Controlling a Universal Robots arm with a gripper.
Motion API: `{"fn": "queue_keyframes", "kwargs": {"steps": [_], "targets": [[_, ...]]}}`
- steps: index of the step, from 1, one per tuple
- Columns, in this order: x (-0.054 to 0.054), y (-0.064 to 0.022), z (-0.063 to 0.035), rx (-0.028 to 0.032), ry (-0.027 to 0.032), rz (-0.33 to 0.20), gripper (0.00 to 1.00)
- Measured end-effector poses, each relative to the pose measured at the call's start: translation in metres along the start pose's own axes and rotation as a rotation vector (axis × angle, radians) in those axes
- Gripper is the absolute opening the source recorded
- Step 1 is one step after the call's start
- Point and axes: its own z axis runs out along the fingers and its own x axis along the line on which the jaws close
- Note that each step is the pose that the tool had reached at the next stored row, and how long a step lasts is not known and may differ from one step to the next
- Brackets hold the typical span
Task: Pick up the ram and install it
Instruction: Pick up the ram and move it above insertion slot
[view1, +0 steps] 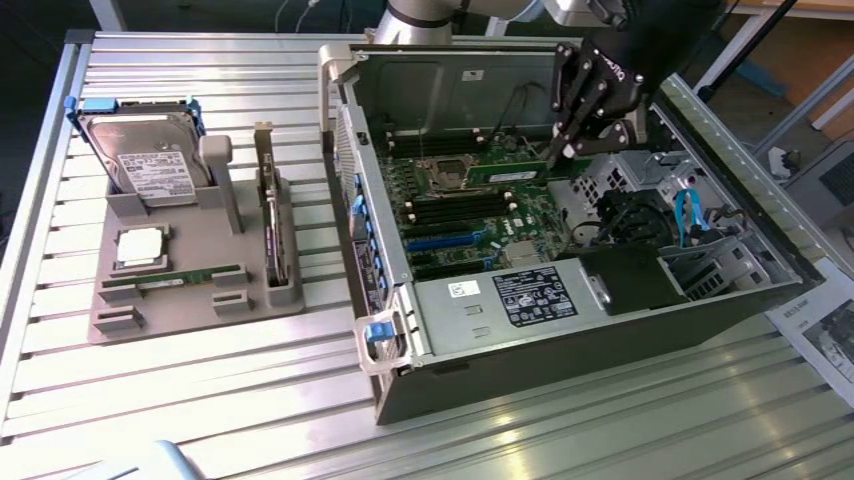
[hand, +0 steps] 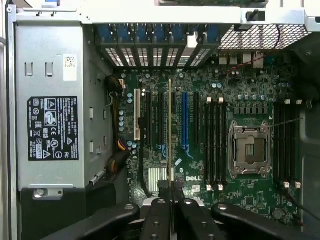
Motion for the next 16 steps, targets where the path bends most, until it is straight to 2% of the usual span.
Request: {"fn": "queue_keyframes", "kwargs": {"steps": [1,7,16], "targets": [[0.0000,-0.0023,-0.0001,0.0000,0.0000,0.000,0.12],[-0.0003,-0.0027,-0.0001,0.0000,-0.0001,0.000,0.12],[-0.0078,-0.0026,0.0011,0.0000,-0.0002,0.000,0.12]]}}
